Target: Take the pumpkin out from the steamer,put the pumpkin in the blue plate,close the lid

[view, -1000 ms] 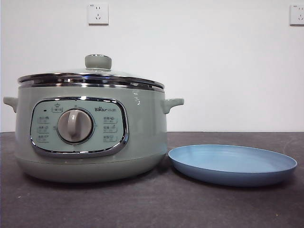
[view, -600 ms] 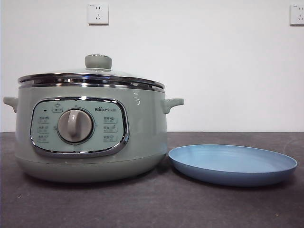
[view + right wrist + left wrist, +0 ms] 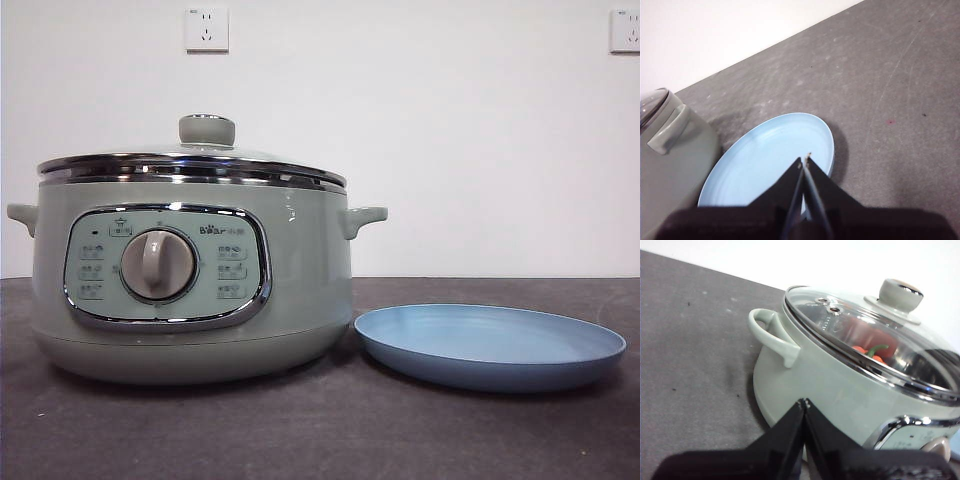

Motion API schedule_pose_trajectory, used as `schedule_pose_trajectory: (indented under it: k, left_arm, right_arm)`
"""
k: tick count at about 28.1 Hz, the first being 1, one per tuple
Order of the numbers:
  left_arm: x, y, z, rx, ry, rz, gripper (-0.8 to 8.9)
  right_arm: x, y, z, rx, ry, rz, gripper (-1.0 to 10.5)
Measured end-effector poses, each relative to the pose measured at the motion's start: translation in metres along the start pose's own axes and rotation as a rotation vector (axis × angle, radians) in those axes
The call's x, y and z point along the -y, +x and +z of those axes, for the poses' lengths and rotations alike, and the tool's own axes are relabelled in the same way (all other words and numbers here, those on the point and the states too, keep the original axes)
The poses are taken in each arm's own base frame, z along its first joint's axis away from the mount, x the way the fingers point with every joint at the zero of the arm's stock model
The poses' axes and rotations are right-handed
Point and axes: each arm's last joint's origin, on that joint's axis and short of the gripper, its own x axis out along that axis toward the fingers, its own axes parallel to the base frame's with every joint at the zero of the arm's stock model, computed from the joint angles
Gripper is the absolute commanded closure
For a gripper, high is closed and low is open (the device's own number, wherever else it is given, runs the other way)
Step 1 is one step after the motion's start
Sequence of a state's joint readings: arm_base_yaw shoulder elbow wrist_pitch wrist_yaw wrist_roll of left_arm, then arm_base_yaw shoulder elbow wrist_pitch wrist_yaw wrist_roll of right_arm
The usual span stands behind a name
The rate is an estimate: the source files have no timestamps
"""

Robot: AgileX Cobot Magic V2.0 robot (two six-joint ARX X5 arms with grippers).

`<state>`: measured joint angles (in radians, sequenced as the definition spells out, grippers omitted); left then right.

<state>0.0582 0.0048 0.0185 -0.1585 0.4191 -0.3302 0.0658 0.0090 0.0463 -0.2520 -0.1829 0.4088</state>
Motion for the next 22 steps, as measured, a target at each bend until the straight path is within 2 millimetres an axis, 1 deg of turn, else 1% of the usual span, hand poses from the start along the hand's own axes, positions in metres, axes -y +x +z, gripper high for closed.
schedule_pose_trajectory:
  k: [4, 7, 10, 13, 18, 22]
  left_arm:
    - [0.0, 0.0, 0.001, 0.007, -0.053, 0.014, 8.21]
    - [0.003, -0.004, 0.01, 0.024, -0.074, 0.061, 8.21]
    - [0.011, -0.011, 0.03, 0.065, -0.074, 0.123, 8.21]
    - [0.02, -0.016, 0.051, 0.084, -0.071, 0.138, 8.21]
    - [0.031, -0.017, 0.083, 0.089, -0.06, 0.157, 8.21]
    - [0.04, -0.014, 0.112, 0.086, -0.01, 0.146, 8.21]
  right_arm:
    - [0.0, 0.0, 0.0, -0.001, 0.02, 0.0, 9.6]
    - [-0.003, -0.002, 0.005, 0.003, 0.044, 0.002, 9.6]
    - [-0.01, -0.007, 0.02, 0.033, 0.06, 0.015, 9.6]
    - [-0.02, -0.014, 0.04, 0.071, 0.062, 0.03, 9.6]
    - [-0.035, -0.02, 0.073, 0.105, 0.059, 0.02, 9.6]
    - [-0.046, -0.021, 0.098, 0.118, 0.032, 0.026, 9.6]
